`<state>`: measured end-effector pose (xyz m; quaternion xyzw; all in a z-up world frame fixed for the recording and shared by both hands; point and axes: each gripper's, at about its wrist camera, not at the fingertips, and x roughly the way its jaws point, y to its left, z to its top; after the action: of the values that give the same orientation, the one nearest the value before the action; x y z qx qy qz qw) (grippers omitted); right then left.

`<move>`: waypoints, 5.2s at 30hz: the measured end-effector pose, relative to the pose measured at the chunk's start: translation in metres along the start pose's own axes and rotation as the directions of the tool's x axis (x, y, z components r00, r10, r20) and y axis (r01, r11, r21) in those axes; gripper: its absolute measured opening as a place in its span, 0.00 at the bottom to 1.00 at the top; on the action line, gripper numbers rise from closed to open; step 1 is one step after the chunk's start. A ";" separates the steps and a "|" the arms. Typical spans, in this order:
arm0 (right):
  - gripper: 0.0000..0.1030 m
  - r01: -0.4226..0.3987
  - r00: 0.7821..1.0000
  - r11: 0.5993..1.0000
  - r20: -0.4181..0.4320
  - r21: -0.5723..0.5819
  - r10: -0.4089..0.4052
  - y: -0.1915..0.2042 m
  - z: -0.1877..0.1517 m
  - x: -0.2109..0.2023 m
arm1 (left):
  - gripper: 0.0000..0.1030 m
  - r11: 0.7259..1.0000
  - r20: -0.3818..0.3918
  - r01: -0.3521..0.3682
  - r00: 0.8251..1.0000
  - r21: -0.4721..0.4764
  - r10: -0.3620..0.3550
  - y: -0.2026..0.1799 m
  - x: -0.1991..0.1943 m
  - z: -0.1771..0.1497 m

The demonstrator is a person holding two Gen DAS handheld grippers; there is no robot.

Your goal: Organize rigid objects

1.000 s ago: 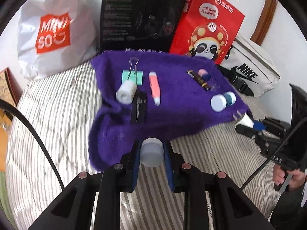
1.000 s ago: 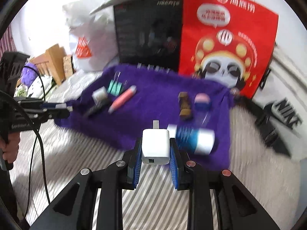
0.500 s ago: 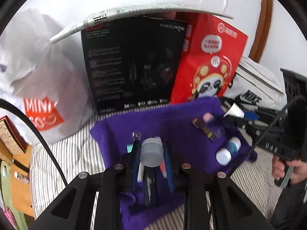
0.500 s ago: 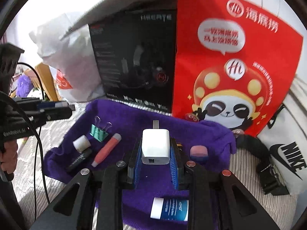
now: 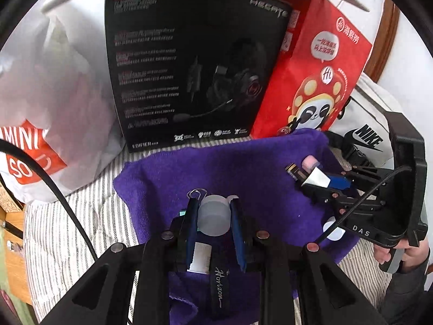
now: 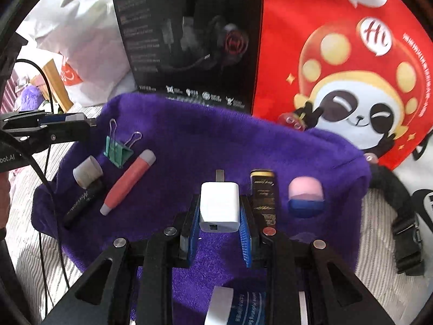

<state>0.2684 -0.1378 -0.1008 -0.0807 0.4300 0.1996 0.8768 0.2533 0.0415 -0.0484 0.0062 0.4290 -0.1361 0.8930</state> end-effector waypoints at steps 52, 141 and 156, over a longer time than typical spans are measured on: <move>0.40 0.020 0.995 0.994 0.096 0.109 -0.031 -0.068 0.001 -0.057 | 0.22 0.999 -0.060 -0.005 0.998 0.033 0.007 -0.009 0.025 -0.006; 1.00 0.210 0.975 0.941 0.016 0.264 -0.222 0.020 -0.118 -0.165 | 1.00 0.972 0.052 -0.198 0.977 -0.125 0.205 -0.094 -0.127 -0.106; 1.00 0.274 0.957 0.917 0.011 0.290 -0.290 0.024 -0.134 -0.188 | 1.00 0.966 0.047 -0.234 0.970 -0.110 0.240 -0.102 -0.144 -0.123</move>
<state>0.0585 -0.2105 -0.0351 -0.0093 0.4146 0.0092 0.9099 0.0488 -0.0073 -0.0048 0.0071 0.4048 -0.0061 0.9144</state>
